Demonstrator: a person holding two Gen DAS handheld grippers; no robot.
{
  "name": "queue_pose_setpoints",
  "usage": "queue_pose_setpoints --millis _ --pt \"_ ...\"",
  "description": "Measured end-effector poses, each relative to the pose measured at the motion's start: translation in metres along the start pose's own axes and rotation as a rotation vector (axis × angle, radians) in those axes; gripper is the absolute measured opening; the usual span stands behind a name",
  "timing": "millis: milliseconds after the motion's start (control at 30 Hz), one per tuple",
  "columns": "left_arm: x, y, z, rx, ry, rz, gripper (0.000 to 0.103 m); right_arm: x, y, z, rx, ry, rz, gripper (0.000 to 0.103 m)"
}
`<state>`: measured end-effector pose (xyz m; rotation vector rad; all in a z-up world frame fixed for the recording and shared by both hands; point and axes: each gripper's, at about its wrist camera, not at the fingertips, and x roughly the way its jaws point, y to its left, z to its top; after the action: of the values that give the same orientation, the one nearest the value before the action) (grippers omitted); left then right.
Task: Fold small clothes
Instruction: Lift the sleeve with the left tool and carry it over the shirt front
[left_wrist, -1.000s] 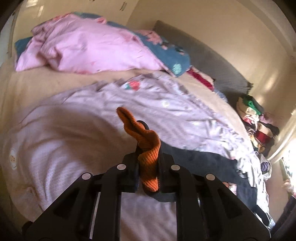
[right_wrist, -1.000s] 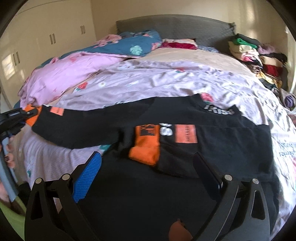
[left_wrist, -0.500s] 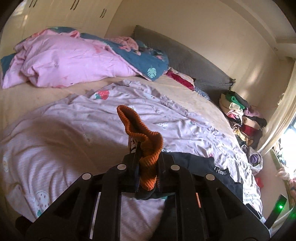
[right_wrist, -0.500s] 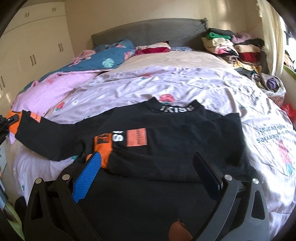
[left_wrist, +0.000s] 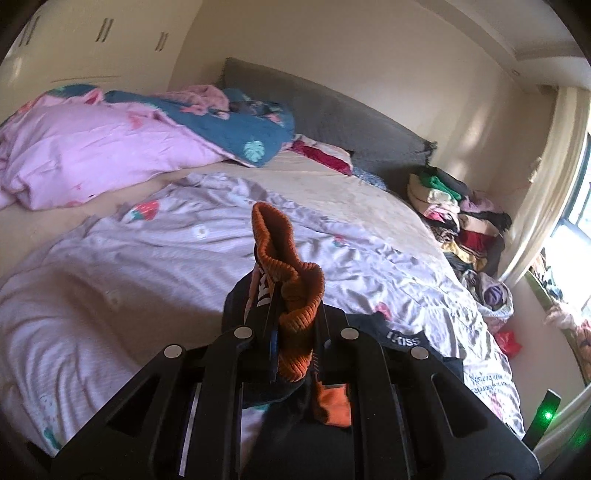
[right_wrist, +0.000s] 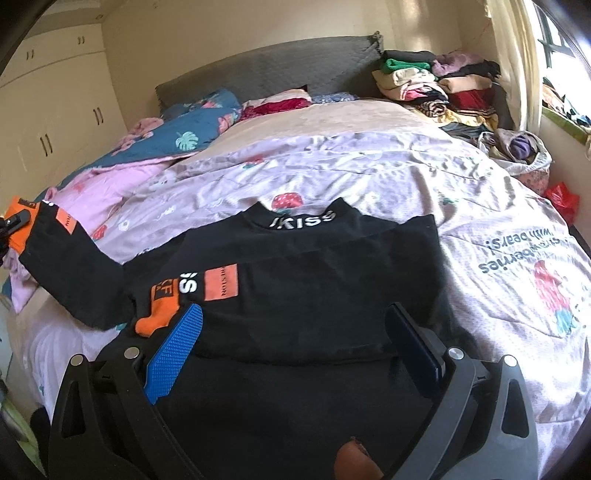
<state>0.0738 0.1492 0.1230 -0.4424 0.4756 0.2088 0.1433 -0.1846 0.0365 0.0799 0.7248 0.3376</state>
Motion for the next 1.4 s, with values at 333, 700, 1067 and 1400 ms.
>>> queue_pose_setpoints --millis 333,700,1067,1400 --pt "0.010 -0.069 0.002 0.092 -0.006 -0.119 0.007 -0.011 -0.030 0.007 0.069 -0.022 -0.028 0.098" --pt "0.020 -0.132 -0.018 0.152 0.032 -0.286 0.006 -0.027 -0.071 0.013 0.151 -0.067 -0.107 0.098" --pt "0.058 -0.152 -0.064 0.189 0.181 -0.332 0.006 -0.037 -0.101 0.013 0.205 -0.085 -0.163 0.098" --pt "0.091 -0.165 -0.112 0.239 0.330 -0.374 0.006 -0.031 -0.115 0.009 0.232 -0.061 -0.198 0.098"
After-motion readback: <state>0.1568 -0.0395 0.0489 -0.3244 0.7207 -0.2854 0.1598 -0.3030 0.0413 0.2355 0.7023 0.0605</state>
